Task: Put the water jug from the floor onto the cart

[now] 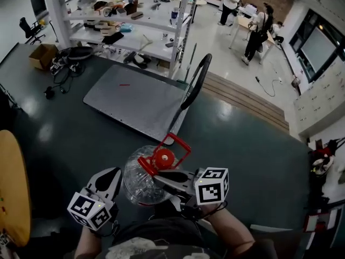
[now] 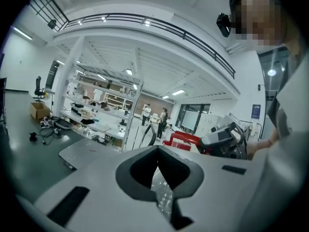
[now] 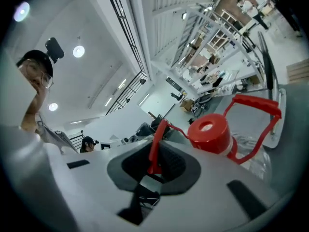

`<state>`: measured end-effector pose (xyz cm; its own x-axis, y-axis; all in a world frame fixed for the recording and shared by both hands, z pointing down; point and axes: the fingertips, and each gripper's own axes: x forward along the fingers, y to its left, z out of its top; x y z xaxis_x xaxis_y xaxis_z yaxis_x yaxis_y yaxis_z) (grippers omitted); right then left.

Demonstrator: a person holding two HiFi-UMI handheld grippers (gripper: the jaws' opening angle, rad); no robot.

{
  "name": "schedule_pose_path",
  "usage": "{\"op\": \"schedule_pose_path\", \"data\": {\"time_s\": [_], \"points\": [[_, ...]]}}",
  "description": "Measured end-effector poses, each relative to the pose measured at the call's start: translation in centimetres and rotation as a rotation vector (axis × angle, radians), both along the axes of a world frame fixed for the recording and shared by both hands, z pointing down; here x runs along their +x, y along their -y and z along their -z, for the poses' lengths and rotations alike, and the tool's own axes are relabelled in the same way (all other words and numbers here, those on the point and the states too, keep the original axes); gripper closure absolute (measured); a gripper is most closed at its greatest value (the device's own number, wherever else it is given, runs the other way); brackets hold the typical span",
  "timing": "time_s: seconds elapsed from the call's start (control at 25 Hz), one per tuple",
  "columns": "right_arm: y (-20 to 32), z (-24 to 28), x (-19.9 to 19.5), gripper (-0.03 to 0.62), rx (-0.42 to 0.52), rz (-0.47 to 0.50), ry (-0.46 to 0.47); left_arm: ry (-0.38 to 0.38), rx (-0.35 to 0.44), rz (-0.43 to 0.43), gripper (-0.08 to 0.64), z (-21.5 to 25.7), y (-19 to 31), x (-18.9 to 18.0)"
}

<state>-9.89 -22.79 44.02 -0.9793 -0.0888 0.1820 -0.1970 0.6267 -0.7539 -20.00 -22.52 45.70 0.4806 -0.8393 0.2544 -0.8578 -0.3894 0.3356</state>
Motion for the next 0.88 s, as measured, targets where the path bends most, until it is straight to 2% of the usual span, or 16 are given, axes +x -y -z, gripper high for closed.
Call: {"op": "schedule_pose_path", "data": {"time_s": [0.16, 0.28, 0.48, 0.68, 0.88], "points": [[3.6, -1.0, -2.4, 0.565, 0.028, 0.091, 0.032, 0.022, -0.026, 0.033, 0.552, -0.2, 4.7, -1.1], [7.4, -1.5, -3.9, 0.565, 0.029, 0.127, 0.034, 0.005, -0.039, 0.053, 0.552, 0.2, 8.9, -2.0], [14.7, -2.9, -6.2, 0.565, 0.032, 0.137, 0.021, 0.037, -0.068, 0.094, 0.552, -1.3, 14.8, -4.3], [20.6, -3.8, -8.7, 0.565, 0.044, 0.154, -0.026, 0.043, -0.036, 0.136, 0.552, -0.8, 20.4, -7.0], [24.1, -5.7, -12.5, 0.565, 0.045, 0.124, -0.081, 0.039, -0.047, 0.106, 0.552, -2.7, 24.7, -10.8]]}}
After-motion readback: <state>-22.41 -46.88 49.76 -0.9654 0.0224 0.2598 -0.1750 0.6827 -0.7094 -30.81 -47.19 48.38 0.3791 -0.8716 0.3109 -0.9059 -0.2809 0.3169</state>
